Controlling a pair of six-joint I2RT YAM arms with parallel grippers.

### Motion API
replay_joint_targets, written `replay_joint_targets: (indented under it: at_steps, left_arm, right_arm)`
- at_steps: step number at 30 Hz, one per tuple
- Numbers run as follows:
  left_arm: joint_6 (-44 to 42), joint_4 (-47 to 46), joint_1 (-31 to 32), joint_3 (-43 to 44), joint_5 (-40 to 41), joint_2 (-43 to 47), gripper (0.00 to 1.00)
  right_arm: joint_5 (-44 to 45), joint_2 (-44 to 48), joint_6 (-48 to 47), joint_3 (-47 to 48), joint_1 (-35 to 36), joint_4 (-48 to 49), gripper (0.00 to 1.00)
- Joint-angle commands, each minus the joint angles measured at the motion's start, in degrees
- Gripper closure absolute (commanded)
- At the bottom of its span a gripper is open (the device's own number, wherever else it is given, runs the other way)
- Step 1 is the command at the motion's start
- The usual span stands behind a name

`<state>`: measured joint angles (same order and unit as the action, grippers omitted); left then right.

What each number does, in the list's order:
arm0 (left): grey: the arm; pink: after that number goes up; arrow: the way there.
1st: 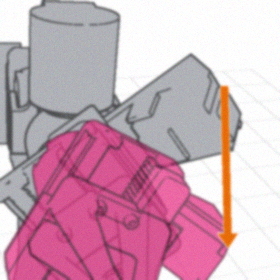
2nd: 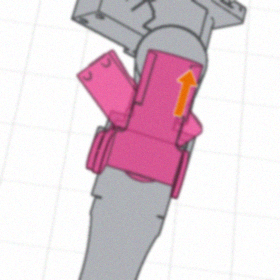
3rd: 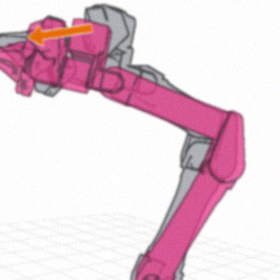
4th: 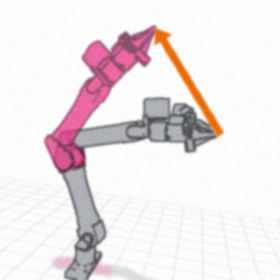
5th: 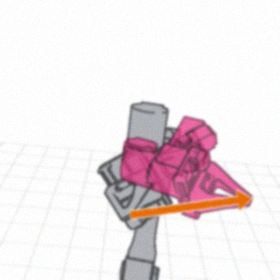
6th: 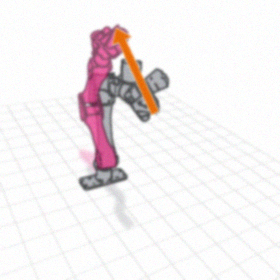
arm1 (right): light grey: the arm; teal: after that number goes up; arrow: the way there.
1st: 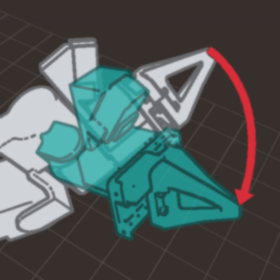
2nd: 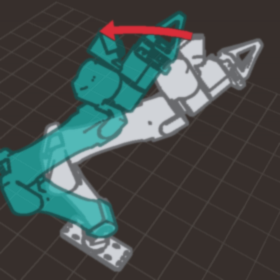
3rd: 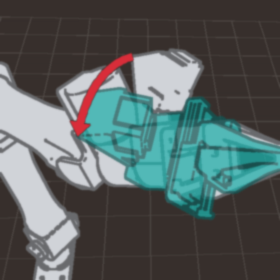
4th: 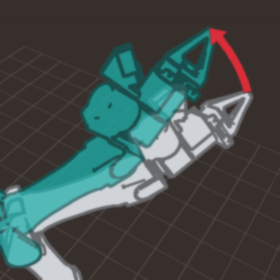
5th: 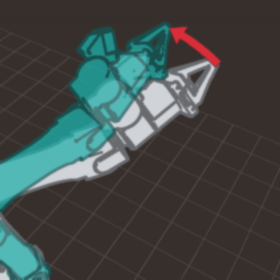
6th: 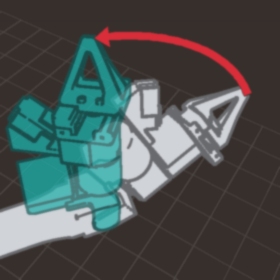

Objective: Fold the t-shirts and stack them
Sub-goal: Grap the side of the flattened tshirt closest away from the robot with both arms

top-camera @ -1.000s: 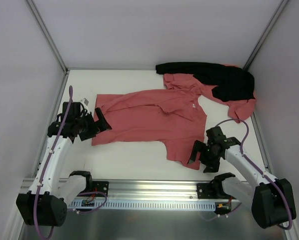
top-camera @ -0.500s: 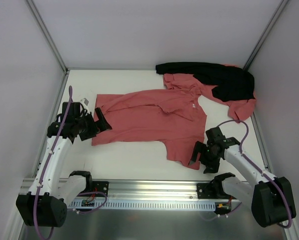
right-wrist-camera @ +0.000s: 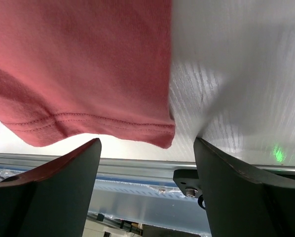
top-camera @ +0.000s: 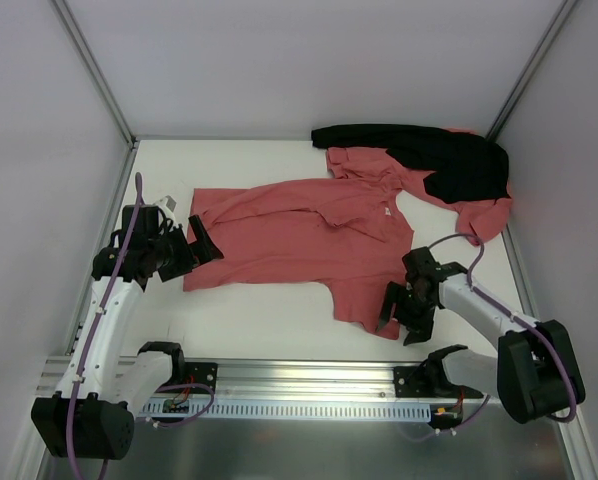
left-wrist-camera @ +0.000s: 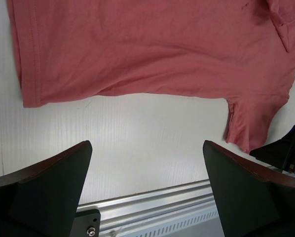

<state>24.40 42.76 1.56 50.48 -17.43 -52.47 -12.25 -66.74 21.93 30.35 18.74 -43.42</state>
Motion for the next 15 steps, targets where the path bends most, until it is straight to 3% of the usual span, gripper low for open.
replay_joint_targets:
  at_steps: [1,5,6,8,9,11,14,15]
  left_arm:
    - [-0.94,0.3,0.63,0.41,-0.15,0.96,0.01]
    - [-1.02,0.04,0.63,0.41,0.12,0.96,0.01]
    - [-1.02,0.04,0.63,0.41,0.12,0.96,0.01]
    - [-1.11,0.04,0.64,0.41,0.12,0.96,0.01]
    - [-1.2,0.04,0.72,0.41,0.29,1.05,0.01]
    - [-1.2,0.04,0.72,0.41,0.38,1.14,0.01]
    - [-1.38,0.13,0.72,0.41,0.56,1.23,0.01]
    - [-1.38,0.13,0.72,0.32,0.56,1.14,0.01]
  right_arm:
    - [-1.28,-1.63,0.83,2.08,1.12,7.12,0.22]
    - [-1.99,-2.96,0.74,2.61,1.3,8.26,0.38]
    - [-1.99,-3.22,0.92,2.7,1.21,8.35,0.5]
    - [-2.08,-3.57,0.83,2.79,1.3,8.61,0.59]
    - [-2.08,-3.75,0.83,2.79,1.3,8.7,0.7]
    - [-1.9,-3.83,0.92,3.05,1.3,8.61,0.77]
    - [-1.46,-3.66,0.66,3.66,1.3,8.09,0.98]
    - [-1.2,-3.49,0.65,3.93,1.38,7.74,1.0]
